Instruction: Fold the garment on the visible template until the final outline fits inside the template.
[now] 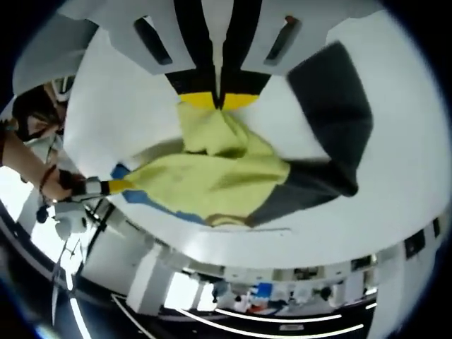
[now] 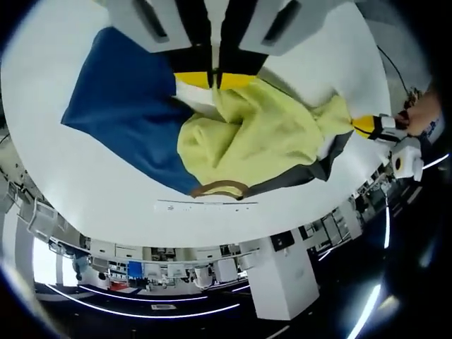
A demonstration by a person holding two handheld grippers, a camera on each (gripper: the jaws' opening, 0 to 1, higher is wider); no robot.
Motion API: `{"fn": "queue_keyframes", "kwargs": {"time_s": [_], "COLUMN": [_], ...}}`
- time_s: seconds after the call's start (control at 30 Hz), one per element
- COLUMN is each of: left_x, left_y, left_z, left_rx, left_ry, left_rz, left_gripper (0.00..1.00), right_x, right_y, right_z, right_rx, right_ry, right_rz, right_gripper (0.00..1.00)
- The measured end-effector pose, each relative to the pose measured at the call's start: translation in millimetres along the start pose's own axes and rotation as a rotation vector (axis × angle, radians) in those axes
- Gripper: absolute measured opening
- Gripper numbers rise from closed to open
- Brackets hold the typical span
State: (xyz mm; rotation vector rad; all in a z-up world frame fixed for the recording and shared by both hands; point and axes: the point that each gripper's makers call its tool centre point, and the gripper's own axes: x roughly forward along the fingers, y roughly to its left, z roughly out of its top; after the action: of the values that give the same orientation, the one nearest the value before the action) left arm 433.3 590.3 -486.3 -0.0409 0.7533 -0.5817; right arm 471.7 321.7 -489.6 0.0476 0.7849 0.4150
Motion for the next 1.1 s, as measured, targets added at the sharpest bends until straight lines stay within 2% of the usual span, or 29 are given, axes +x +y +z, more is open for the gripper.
{"fn": "queue_keyframes", "kwargs": {"time_s": [0.27,0.43,0.67,1.0,1.1], "left_x": [-23,-38,-56,-71,-76], "left_y": [0.0,-4.8,-12.3,-17.6,-16.2], "left_z": [-9.1,-17.7,-27.5,-45.6,-45.8], "left_rx": [0.061,0.145,0.205,0.274,0.305], "left_ry": [0.012,0.029,0.044,0.081,0.07], "left_rz": [0.011,0.015,0.017,0.023,0.038], "left_gripper": [0.0,0.0,0.0,0.0,0.0], "right_x": [-30,-47,-68,-92,-99], "right_y": [2,8,13,16,15], "right_z": [-15.2,-28.1,-40.1,-64.8,-70.1], "right_rx": [0.043,0.058,0.085,0.114,0.118], "right_ry": [-0.011,-0.014,-0.037,-0.047,-0.068], "right_rz": [-0.008,-0.006,-0.02,-0.051,-0.075], "right_gripper": [0.0,0.0,0.0,0.0,0.0]}}
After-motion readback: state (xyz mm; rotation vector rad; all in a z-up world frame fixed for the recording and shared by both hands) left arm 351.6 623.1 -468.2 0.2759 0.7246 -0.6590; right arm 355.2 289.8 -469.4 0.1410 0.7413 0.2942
